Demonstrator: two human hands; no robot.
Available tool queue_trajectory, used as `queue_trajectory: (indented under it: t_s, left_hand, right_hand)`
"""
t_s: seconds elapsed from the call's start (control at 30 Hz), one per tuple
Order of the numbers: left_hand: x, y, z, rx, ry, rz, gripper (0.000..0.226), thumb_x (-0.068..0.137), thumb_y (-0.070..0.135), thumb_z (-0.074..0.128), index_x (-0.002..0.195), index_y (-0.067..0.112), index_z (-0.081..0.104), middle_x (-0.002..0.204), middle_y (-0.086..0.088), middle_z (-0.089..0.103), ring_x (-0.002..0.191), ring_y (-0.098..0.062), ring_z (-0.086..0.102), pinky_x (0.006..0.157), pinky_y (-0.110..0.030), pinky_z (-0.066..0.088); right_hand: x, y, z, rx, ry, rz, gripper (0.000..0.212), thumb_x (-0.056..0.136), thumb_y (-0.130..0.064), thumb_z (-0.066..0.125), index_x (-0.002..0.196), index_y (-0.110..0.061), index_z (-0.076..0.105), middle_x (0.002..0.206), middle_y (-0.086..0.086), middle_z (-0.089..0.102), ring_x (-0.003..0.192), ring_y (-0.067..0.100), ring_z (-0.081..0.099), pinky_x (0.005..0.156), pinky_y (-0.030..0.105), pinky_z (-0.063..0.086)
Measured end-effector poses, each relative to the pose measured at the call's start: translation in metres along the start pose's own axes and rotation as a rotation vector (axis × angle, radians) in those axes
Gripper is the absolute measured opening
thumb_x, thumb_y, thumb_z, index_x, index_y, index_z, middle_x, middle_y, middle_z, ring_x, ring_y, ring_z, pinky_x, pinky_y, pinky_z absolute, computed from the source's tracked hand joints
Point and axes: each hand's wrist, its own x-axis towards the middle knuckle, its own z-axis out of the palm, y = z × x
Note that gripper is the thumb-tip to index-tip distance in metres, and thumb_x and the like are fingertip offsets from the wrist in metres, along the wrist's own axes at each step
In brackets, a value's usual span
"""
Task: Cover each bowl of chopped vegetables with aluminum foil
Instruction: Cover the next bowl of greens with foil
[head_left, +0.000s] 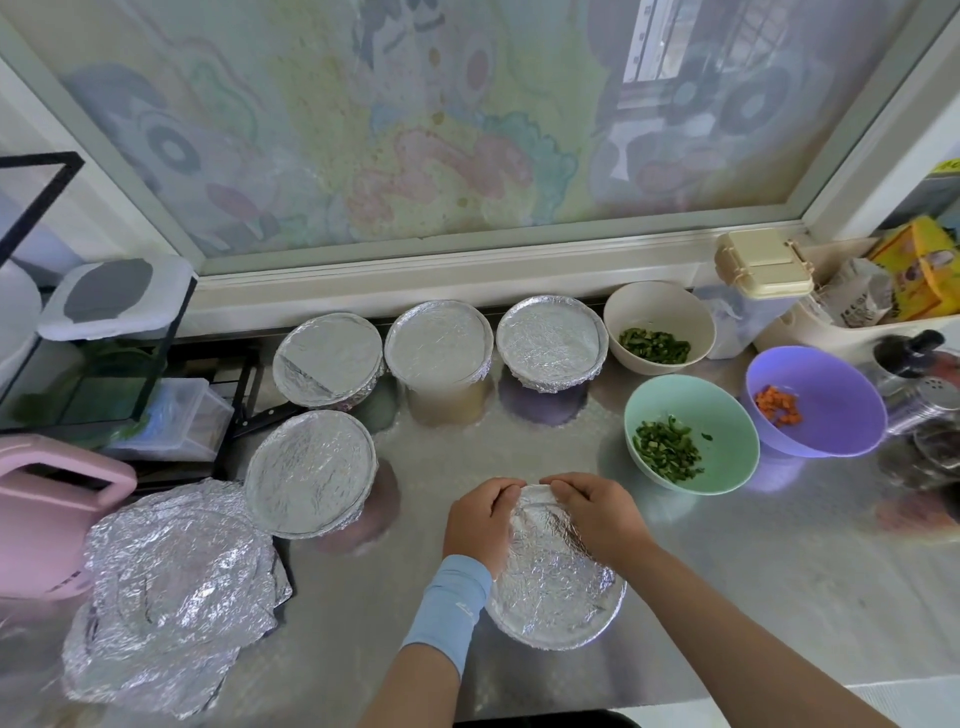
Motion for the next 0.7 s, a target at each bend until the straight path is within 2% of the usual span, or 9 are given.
queue_trajectory:
  t_s: [0.13,0.23,0.3,0.37,0.5,0.63,0.7]
  left_hand:
    - [0.003,-0.003,0.003,0.032,0.029,-0.014,0.021,0.096,0.029,0.055,0.086,0.028,0.073,0.066,0.012,0.067,0.055,-0.008,0.058,0.064,-0.033,0.054]
    - [0.003,-0.005,0.006,0.055,0.05,-0.032,0.021,0.095,0.033,0.055,0.083,0.027,0.071,0.066,0.009,0.067,0.061,-0.012,0.06,0.066,-0.035,0.054]
    - [0.002,-0.003,0.005,0.098,0.038,-0.029,0.022,0.097,0.03,0.053,0.082,0.026,0.068,0.068,0.008,0.066,0.066,-0.013,0.061,0.066,-0.029,0.051]
    - [0.002,0.0,0.003,0.177,0.004,0.004,0.022,0.098,0.026,0.049,0.087,0.028,0.067,0.076,0.012,0.067,0.073,-0.006,0.062,0.068,-0.021,0.049]
    - [0.003,0.008,0.004,0.161,-0.024,0.104,0.021,0.094,0.023,0.054,0.099,0.034,0.071,0.092,0.021,0.071,0.087,0.005,0.063,0.079,-0.015,0.05]
    - [0.006,0.006,0.01,0.21,-0.054,0.229,0.017,0.092,0.028,0.061,0.103,0.028,0.075,0.099,0.019,0.072,0.094,0.007,0.063,0.086,-0.015,0.049]
    - [0.007,0.003,0.01,0.212,-0.04,0.241,0.016,0.092,0.029,0.064,0.102,0.026,0.076,0.098,0.017,0.073,0.093,0.006,0.063,0.086,-0.016,0.05]
  right_hand:
    - [0.004,0.001,0.001,-0.018,-0.01,-0.009,0.019,0.096,-0.03,0.058,0.09,-0.033,0.076,0.083,-0.021,0.072,0.083,-0.004,0.063,0.077,0.019,0.047]
    - [0.007,0.004,0.002,-0.074,-0.023,-0.018,0.026,0.098,-0.033,0.054,0.086,-0.021,0.073,0.076,-0.008,0.07,0.074,0.007,0.061,0.073,0.025,0.047]
    - [0.008,0.003,0.002,-0.127,-0.052,-0.024,0.032,0.098,-0.035,0.051,0.082,-0.012,0.067,0.071,0.001,0.064,0.068,0.014,0.054,0.073,0.032,0.048]
    - [0.009,0.001,0.001,-0.145,-0.07,-0.018,0.032,0.099,-0.035,0.05,0.082,-0.012,0.066,0.071,0.0,0.063,0.069,0.014,0.052,0.072,0.034,0.047]
    - [0.004,0.001,-0.004,-0.076,0.043,0.039,0.017,0.095,-0.037,0.057,0.091,-0.026,0.07,0.078,-0.01,0.066,0.076,0.011,0.06,0.067,0.026,0.042]
    - [-0.008,0.009,-0.002,0.002,0.093,-0.033,0.003,0.084,-0.032,0.072,0.086,-0.031,0.07,0.08,-0.017,0.07,0.076,-0.003,0.062,0.065,0.009,0.044]
    - [-0.01,0.008,-0.003,0.067,0.11,-0.027,0.004,0.082,-0.028,0.076,0.082,-0.032,0.074,0.077,-0.017,0.071,0.073,-0.003,0.064,0.064,0.01,0.046]
